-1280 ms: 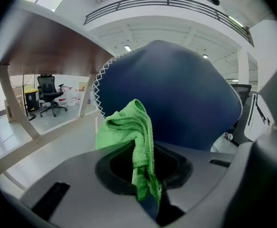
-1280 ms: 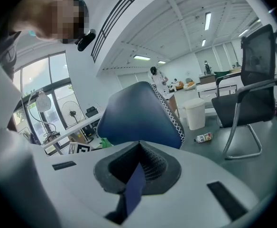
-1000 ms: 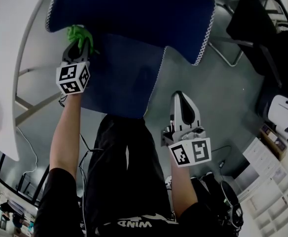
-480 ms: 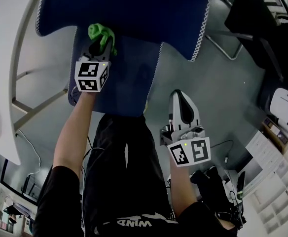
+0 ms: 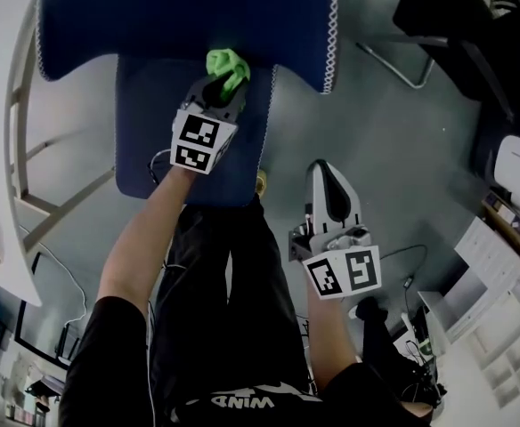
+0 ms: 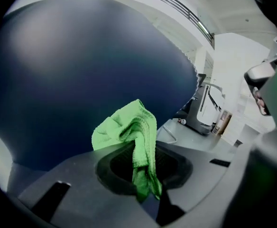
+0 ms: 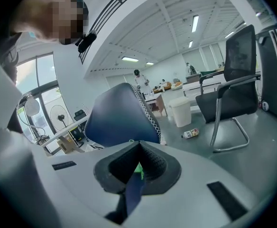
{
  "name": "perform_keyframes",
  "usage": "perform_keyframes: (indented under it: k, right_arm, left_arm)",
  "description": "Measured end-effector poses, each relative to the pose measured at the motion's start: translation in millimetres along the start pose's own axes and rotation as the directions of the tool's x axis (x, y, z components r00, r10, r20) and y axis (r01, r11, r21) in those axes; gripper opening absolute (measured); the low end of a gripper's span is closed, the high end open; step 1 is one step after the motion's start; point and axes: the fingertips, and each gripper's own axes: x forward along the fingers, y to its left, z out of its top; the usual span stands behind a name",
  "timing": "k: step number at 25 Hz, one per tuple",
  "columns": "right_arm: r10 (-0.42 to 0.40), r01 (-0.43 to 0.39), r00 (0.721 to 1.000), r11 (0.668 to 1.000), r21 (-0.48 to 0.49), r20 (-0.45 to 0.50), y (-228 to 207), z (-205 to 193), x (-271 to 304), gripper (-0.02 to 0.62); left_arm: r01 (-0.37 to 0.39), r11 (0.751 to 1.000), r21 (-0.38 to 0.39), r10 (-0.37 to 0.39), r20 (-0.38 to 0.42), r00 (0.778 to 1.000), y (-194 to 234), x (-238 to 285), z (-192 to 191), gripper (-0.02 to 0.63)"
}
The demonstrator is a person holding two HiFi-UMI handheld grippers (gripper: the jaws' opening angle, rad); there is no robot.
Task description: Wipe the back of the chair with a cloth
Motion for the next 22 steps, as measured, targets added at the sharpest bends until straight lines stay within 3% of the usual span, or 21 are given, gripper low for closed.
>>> perform_keyframes:
  k: [5,9,15,22]
  right_arm:
    - [-0.018,0.018,1.000,1.000,0.012,0.012,-7.1,0.9,-6.1,-0.006]
    - [-0.013,0.013,1.000,1.000,0.012,0.022,-3.7,3.1,-9.5,-0.006]
    - [0.006,-0.006,0.999,1.000,0.012,0.032,2.5,6.4,-14.0,-0.006]
    - [0.050,-0.050,0.998,0.999,0.001,0.049,23.9,26.8,-30.1,-0.006]
  left_arm:
    - [0.120,0.993,-0.010,-0.119,0.008,0.993,-44.7,17.5,13.2,0.069]
    - [0.155,0.988,-0.024,-0.154,0.021,0.988,-56.9,12.2,19.2,0.069]
    - [0.111,0.993,-0.029,-0.111,0.003,0.994,-40.8,-17.4,19.7,0.069]
    - [0.033,0.998,-0.054,-0.033,-0.003,0.999,-23.7,-86.5,42.2,0.069]
